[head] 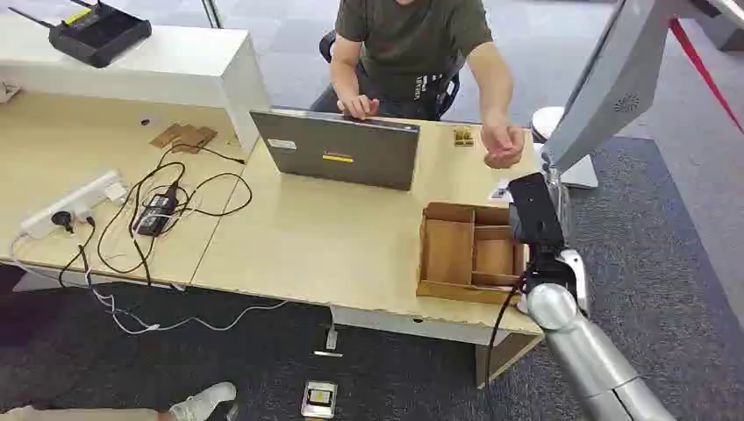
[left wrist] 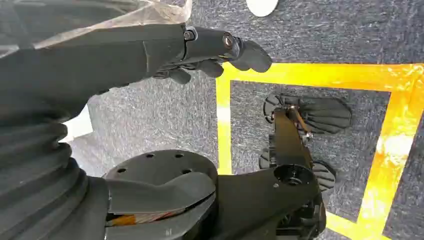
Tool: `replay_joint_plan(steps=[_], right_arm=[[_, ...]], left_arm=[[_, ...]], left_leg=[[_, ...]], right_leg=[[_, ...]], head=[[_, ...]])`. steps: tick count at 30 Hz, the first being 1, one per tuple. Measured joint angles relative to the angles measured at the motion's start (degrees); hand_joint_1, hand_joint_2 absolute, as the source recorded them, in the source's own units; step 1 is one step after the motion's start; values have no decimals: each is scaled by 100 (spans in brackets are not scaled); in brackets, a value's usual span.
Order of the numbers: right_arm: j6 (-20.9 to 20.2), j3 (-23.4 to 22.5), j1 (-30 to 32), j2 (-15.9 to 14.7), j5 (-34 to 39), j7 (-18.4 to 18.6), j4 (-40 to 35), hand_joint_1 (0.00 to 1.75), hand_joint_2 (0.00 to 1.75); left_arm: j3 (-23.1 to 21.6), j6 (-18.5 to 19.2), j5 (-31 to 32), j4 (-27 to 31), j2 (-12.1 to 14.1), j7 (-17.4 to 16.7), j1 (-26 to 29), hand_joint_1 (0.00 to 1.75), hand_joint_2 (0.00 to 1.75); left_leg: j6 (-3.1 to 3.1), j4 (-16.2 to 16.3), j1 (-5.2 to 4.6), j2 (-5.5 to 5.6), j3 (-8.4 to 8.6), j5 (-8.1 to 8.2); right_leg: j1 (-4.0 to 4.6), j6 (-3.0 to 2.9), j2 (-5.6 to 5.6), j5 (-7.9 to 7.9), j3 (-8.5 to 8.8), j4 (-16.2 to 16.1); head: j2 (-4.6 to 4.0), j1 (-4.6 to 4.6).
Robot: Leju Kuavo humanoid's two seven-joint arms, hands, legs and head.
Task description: Pass the card to the sensor for recognition and then transmit it.
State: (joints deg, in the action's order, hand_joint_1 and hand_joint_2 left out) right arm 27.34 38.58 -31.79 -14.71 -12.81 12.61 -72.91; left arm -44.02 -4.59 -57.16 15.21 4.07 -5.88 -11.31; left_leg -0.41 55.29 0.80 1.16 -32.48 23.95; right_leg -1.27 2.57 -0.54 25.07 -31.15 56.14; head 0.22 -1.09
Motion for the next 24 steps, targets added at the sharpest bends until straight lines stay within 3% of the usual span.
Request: replay_joint_plan(steps=[6, 14, 24], right_arm=[[190, -280, 552, -363, 586, 48, -420, 175, 175], [384, -579, 1261, -775, 1078, -39, -362, 175, 175], [409, -542, 1569, -888, 1364, -59, 352, 175, 175]], left_arm=[[-35, -50, -81, 0, 48, 92, 81, 0, 175], [-39, -87, -159, 0, 103, 173, 152, 0, 175], [-83, -153, -306, 0, 153, 195, 208, 0, 175]], left_leg=[[2, 0, -1, 0, -1, 5], [0, -1, -1, 2, -1, 8], [0, -1, -1, 1, -2, 8]], right_leg=[[-1, 2, 0, 1, 2, -3], [-1, 1, 0, 2, 1, -2], [0, -2, -1, 6, 2, -2]], head=[[0, 0], [0, -2], [0, -2]])
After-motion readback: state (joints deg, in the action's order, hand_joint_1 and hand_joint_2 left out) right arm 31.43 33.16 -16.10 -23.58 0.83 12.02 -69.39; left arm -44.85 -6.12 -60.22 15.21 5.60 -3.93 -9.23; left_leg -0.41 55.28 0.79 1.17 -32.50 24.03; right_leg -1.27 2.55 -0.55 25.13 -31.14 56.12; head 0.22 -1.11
